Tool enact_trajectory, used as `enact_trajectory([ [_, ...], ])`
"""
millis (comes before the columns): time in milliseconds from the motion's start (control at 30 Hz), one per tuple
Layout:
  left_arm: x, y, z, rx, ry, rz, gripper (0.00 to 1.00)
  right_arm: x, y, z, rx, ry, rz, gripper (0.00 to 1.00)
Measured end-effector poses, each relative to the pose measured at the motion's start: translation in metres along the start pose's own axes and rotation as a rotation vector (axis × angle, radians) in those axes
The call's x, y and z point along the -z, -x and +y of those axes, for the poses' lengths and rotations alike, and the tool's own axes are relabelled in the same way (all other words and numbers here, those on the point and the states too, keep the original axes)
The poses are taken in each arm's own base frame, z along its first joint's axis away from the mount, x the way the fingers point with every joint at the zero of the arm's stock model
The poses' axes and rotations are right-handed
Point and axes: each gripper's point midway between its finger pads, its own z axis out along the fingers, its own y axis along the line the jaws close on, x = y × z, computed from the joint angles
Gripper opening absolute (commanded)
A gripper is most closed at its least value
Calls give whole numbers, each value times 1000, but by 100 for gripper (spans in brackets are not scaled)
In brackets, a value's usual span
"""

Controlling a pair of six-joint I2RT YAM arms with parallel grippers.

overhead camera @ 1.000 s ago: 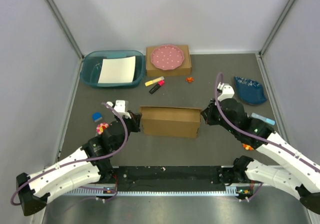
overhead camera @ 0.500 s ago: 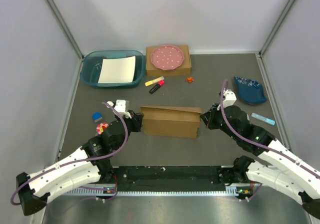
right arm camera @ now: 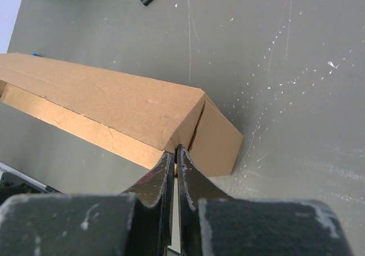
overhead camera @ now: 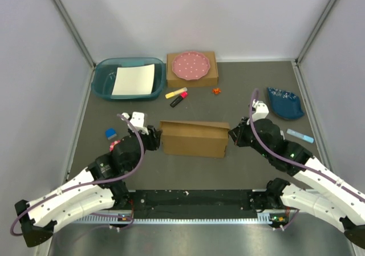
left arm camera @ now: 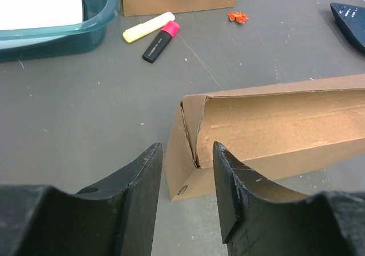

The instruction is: Fold the paper box

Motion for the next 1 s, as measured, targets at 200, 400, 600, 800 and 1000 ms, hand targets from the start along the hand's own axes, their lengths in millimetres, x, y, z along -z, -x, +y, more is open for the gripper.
enact_trajectory([
  [200,-3,3,2,-34,12,-2,41,0,0,0,-4,0,1,0],
  [400,-13,2,7,-68,42,10,36,0,0,0,-7,0,1,0],
  [600,-20,11,7,-75,45,4,36,0,0,0,-7,1,1,0],
  [800,-24,26,2,-63,31,-22,30,0,0,0,-9,1,2,0],
  [1000,-26,26,-3,-66,2,-20,7,0,0,0,-10,1,2,0],
])
